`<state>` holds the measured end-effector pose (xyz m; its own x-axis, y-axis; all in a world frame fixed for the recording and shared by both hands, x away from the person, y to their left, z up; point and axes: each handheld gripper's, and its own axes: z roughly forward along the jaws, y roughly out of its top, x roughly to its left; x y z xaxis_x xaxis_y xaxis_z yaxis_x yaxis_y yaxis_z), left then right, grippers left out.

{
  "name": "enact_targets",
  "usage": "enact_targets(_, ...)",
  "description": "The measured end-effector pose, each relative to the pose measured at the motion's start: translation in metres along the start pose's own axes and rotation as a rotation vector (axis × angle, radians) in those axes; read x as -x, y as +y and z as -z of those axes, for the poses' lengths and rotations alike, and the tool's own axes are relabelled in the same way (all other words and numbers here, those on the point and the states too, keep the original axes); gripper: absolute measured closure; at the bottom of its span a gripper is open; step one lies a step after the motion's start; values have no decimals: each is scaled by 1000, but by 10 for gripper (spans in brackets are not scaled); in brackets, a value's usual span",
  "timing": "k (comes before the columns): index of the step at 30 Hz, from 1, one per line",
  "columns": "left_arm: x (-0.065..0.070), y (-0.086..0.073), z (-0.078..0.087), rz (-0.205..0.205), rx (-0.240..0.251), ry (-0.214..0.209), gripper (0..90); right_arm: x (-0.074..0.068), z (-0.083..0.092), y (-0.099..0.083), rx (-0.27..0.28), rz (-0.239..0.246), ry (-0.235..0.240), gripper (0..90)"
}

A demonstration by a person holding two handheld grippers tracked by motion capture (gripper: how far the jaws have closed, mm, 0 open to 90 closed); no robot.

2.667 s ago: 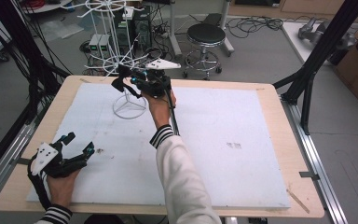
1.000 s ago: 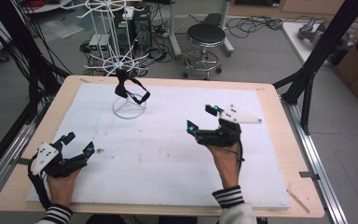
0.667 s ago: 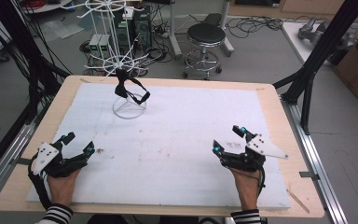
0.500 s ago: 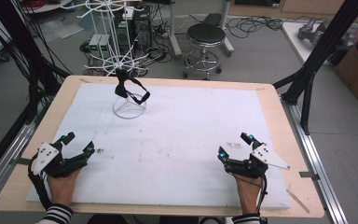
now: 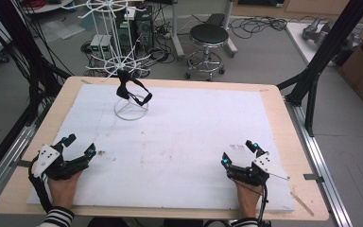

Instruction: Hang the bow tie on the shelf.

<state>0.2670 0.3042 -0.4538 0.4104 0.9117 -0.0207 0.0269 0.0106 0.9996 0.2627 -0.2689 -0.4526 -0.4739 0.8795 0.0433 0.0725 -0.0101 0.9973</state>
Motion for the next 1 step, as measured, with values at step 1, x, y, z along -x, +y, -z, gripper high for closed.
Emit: enact_targets(1, 0, 0, 0, 0, 0, 0, 167, 0, 0, 0, 0, 4, -1, 9)
